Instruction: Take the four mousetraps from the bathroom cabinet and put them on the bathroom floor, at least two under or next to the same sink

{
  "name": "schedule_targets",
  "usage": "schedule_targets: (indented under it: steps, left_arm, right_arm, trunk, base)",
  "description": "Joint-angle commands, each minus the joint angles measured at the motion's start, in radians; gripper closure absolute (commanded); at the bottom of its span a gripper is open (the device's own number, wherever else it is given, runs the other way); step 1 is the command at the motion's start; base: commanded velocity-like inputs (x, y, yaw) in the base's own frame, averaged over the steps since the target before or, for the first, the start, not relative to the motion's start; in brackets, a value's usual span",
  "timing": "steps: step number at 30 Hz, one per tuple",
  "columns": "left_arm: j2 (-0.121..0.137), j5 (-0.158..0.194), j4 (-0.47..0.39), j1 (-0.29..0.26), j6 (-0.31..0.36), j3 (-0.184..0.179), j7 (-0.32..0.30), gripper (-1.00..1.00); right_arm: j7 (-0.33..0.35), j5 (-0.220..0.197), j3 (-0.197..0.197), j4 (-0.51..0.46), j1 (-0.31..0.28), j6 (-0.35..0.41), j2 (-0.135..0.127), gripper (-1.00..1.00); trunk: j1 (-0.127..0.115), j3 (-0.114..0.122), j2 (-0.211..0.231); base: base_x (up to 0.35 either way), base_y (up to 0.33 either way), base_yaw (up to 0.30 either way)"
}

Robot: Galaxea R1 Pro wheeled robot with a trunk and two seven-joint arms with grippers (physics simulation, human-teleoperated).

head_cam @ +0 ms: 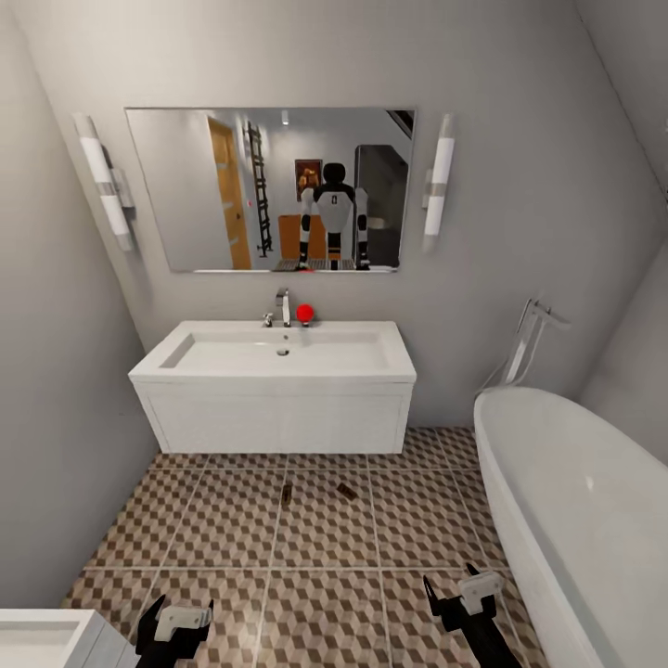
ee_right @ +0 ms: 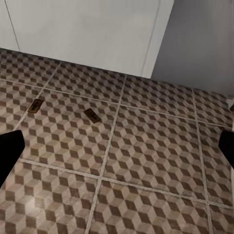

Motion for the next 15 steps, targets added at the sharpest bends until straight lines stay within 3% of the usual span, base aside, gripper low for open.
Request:
schedule_targets:
  steps: [1,15]
  left_arm:
    - [-0.001,0.001,0.003,-0.002,-0.005,-0.009,0.007,-1.0]
    - [-0.02,0.001,0.003,-0.002,-0.005,-0.008,0.007,-1.0]
  right_arm:
    - [0.002,-0.004,0.006,0.001,-0.001,-0.003,0.0,-1.0]
    - [0.001,-0.004,0.006,0.0,-0.001,-0.003,-0.001,-1.0]
  trunk:
    - [0.001,0.0,-0.002]
    - [0.001,0.006,-0.002]
  base:
    - [0.0,0.0,0.0]
    - [0.0,0.0,0.0]
